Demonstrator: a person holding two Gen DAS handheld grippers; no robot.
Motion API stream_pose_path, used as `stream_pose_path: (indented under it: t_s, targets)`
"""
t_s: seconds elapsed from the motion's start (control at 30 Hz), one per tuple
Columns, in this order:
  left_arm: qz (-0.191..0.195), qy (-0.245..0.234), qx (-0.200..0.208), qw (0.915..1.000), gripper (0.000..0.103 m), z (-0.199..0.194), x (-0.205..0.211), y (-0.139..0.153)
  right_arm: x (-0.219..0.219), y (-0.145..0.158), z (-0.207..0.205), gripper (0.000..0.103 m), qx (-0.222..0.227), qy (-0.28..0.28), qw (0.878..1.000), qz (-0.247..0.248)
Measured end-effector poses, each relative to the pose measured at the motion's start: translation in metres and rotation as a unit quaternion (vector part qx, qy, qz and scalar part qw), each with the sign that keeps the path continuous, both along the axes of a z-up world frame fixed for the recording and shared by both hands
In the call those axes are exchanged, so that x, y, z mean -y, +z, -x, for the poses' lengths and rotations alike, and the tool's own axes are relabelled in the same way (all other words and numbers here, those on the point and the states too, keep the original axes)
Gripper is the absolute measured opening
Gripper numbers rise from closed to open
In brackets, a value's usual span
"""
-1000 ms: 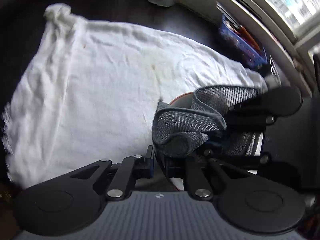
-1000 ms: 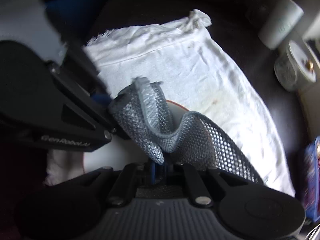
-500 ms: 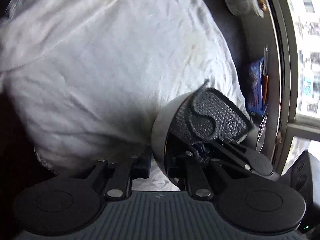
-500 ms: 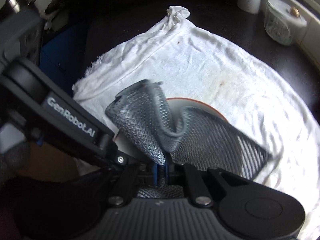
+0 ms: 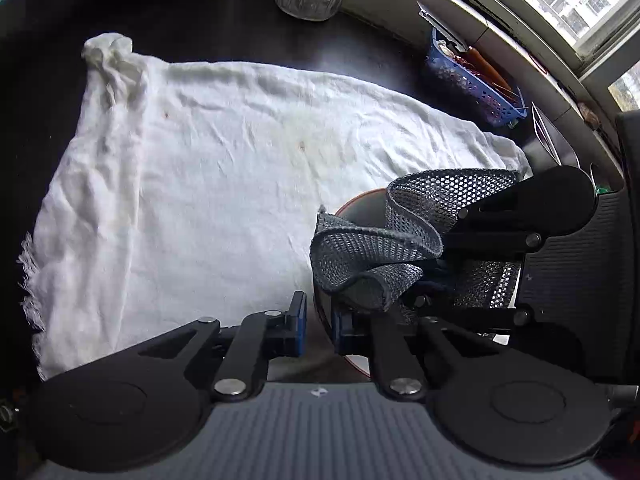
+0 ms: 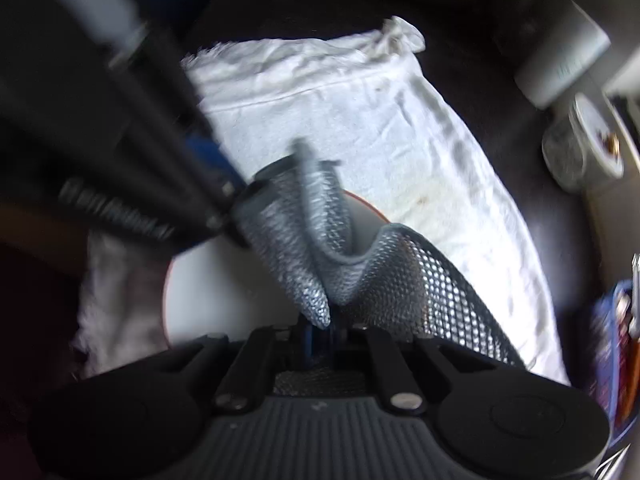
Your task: Clean bowl
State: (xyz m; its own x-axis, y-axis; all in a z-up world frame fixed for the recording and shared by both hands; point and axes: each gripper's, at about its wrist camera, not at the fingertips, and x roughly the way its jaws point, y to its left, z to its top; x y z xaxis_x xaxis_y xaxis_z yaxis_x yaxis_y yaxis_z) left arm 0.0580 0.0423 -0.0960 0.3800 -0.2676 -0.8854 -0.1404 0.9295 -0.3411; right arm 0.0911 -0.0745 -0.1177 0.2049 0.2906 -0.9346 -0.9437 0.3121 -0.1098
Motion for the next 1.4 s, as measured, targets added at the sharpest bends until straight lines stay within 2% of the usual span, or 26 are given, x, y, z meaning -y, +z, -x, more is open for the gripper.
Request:
stream_pose_path:
  t_s: [0.1,0.17,0.3,0.37,0.43,0.5,0.63,0.67,0.7,0.73,0.77,0.87,0.97,1.07,1.13,1.17,1.23,1.27,1.3,1.33,1.37,1.4]
  targets:
    - [0.052,0.065,-0.024,0.9963,0.010,0.005,-0.009,-0.009,0.001,0.000,-0.002,0.010,-0.016,-0.034,0.999,-0.013]
    - [0.096,0.112,-0.046,0.9880,0.010,0.009,-0.018,-0.015,0.003,0.001,-0.003,0.011,-0.028,-0.057,0.998,-0.024]
    - [0.139,0.153,-0.070,0.9758,0.010,0.014,-0.025,-0.021,0.006,0.004,-0.006,0.012,-0.070,-0.096,0.992,-0.053]
    - [0.168,0.184,-0.088,0.9646,0.010,0.020,-0.030,-0.027,0.010,0.001,-0.010,0.012,-0.128,-0.117,0.982,-0.077]
    - [0.202,0.213,-0.100,0.9507,0.011,0.026,-0.037,-0.034,0.011,-0.001,-0.008,0.012,-0.140,-0.127,0.978,-0.087]
    - [0.221,0.227,-0.112,0.9419,0.011,0.030,-0.039,-0.038,0.010,0.000,-0.006,0.012,-0.146,-0.134,0.976,-0.090]
    - [0.235,0.230,-0.118,0.9369,0.012,0.035,-0.040,-0.040,0.009,0.000,-0.005,0.011,-0.154,-0.137,0.974,-0.095]
    - [0.228,0.217,-0.115,0.9422,0.012,0.033,-0.039,-0.038,0.008,0.000,-0.004,0.011,-0.151,-0.132,0.975,-0.093]
    - [0.208,0.190,-0.106,0.9536,0.012,0.028,-0.035,-0.034,0.007,0.000,-0.003,0.011,-0.145,-0.125,0.977,-0.091]
    - [0.191,0.172,-0.099,0.9612,0.013,0.025,-0.032,-0.030,0.006,0.001,-0.002,0.011,-0.131,-0.118,0.980,-0.087]
    - [0.153,0.134,-0.081,0.9757,0.013,0.020,-0.024,-0.024,0.005,0.001,-0.001,0.009,-0.116,-0.112,0.983,-0.082]
    - [0.103,0.085,-0.043,0.9901,0.013,0.013,-0.015,-0.016,0.004,0.001,-0.002,0.006,-0.079,-0.099,0.989,-0.074]
    - [0.141,0.115,-0.024,0.9830,0.013,0.009,-0.029,-0.018,0.004,0.003,-0.009,0.005,-0.041,-0.092,0.992,-0.073]
    - [0.165,0.167,-0.022,0.9718,0.013,-0.001,-0.047,-0.024,0.000,0.004,-0.022,0.004,-0.010,-0.086,0.994,-0.066]
    - [0.161,0.179,-0.014,0.9706,0.013,-0.005,-0.053,-0.025,-0.005,0.005,-0.030,0.004,0.012,-0.085,0.994,-0.062]
    - [0.134,0.172,0.000,0.9759,0.012,-0.009,-0.053,-0.022,-0.007,0.006,-0.033,0.004,0.018,-0.084,0.994,-0.061]
    - [0.101,0.147,-0.003,0.9839,0.011,-0.017,-0.050,-0.018,-0.010,0.007,-0.036,0.004,0.020,-0.078,0.995,-0.059]
    - [0.084,0.117,-0.004,0.9897,0.011,-0.024,-0.046,-0.015,-0.012,0.007,-0.034,0.004,0.024,-0.073,0.996,-0.053]
    - [0.037,0.073,0.008,0.9966,0.012,-0.027,-0.037,-0.009,-0.014,0.007,-0.032,0.004,0.028,-0.067,0.996,-0.047]
    - [-0.010,0.029,0.020,0.9993,0.017,-0.031,-0.029,-0.003,-0.015,0.007,-0.030,0.004,0.031,-0.059,0.997,-0.040]
    - [-0.056,-0.015,0.032,0.9978,0.022,-0.034,-0.020,0.003,-0.015,0.007,-0.029,0.004,0.032,-0.052,0.997,-0.037]
    - [-0.086,-0.040,0.038,0.9947,0.025,-0.036,-0.014,0.006,-0.015,0.007,-0.029,0.004,0.030,-0.047,0.998,-0.035]
